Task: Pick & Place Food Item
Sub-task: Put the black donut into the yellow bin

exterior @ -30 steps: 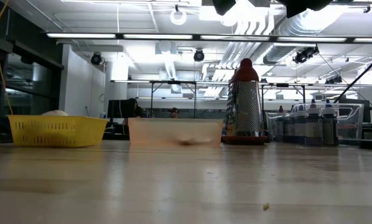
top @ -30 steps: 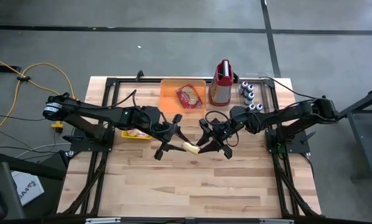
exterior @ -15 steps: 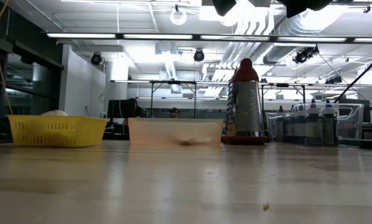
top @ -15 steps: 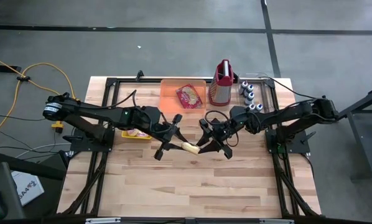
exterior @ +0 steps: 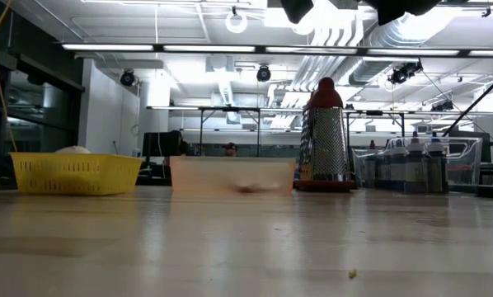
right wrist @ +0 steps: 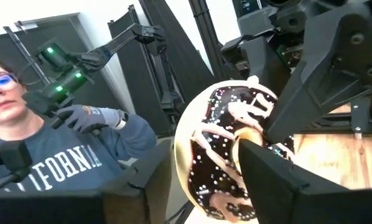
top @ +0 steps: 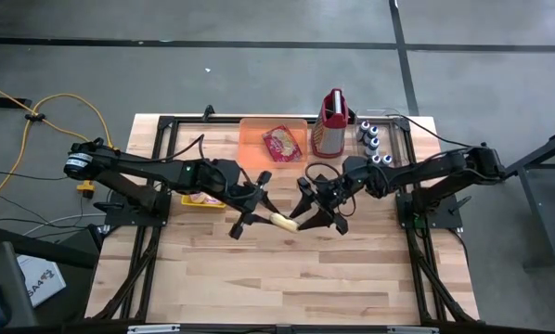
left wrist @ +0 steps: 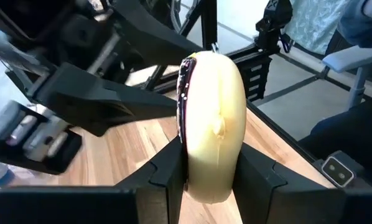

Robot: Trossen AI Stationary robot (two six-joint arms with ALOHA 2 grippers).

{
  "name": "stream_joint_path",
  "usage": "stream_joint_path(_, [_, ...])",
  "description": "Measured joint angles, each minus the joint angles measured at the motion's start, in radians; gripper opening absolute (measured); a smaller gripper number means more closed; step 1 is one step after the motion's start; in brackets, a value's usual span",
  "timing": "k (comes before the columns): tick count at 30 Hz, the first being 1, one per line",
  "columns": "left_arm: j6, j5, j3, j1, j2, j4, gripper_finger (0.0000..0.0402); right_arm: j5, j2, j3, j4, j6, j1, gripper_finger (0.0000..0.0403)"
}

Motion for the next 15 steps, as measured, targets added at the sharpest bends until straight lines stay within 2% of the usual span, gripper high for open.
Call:
stream_joint_path(7, [-0.007, 0.000, 0.000, -0.008, 0.000, -0.021, 0.0106, -0.041, 0.000, 0.000, -0.022, 0.022, -0.043, 0.0189])
stream_joint_path(15, [-0.007, -0.001, 0.000, -0.028, -0.003, -0.035, 0.0106, -0.110, 0.000, 0.000, -0.063, 0.022, -0.093, 0.0190])
